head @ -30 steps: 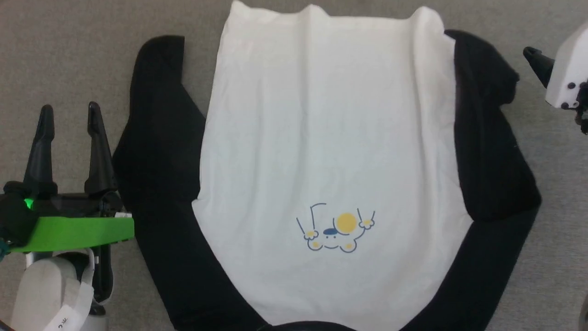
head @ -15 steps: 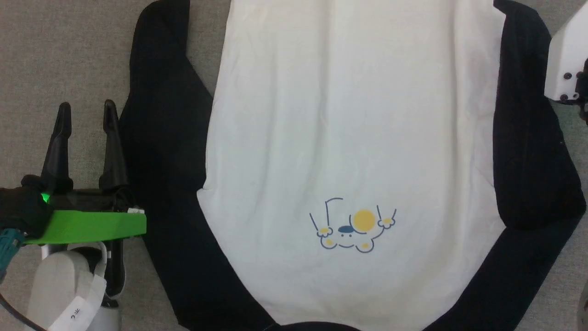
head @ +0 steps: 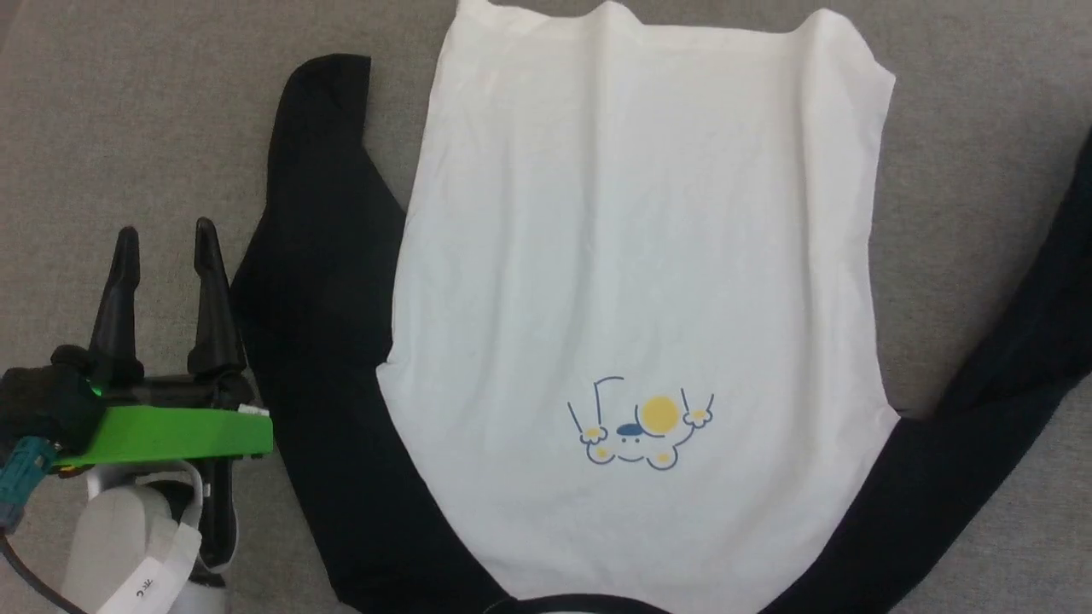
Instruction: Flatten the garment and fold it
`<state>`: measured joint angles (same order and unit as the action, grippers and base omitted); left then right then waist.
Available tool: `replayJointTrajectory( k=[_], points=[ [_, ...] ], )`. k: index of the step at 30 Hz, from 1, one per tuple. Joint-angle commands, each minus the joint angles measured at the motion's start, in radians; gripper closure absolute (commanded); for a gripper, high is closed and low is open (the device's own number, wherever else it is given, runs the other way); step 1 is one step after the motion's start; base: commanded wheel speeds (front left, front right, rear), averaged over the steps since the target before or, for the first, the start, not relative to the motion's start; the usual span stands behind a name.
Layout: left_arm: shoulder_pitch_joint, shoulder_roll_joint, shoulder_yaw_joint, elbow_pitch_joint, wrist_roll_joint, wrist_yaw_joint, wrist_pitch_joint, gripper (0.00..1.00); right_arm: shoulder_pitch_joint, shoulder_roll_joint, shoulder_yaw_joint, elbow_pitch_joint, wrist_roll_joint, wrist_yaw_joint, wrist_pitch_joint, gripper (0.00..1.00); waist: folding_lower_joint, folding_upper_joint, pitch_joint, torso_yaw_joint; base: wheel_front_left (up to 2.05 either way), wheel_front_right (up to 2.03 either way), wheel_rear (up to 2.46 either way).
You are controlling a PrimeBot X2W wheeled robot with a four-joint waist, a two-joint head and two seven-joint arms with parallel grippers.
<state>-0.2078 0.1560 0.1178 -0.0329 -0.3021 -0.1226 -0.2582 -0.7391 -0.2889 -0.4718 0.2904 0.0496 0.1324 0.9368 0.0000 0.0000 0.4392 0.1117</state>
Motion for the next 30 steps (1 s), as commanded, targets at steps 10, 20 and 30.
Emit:
replayJointTrajectory(
  k=[10, 20, 30],
  points=[
    [0.088, -0.036, 0.039, 0.023, -0.032, -0.005, -0.004, 0.0, 0.172, -0.078, -0.115, -0.038, -0.021, -0.002, -0.02, 1.0, 0.0, 0.0, -0.194, -0.054, 0.0, 0.0, 0.0],
    [0.19, -0.06, 0.049, 0.031, -0.023, 0.011, -0.004, 0.0, 0.309, -0.167, 0.173, -0.147, 0.166, -0.002, -0.104, 1.0, 0.0, 0.0, -0.352, -0.088, 0.0, 0.0, 0.0],
    [0.267, -0.071, 0.02, 0.03, -0.02, 0.022, 0.005, 0.0, 0.392, -0.116, 0.529, -0.34, 0.365, -0.002, -0.039, 1.0, 0.0, 0.0, -0.457, -0.08, 0.0, 0.0, 0.0]
  ],
)
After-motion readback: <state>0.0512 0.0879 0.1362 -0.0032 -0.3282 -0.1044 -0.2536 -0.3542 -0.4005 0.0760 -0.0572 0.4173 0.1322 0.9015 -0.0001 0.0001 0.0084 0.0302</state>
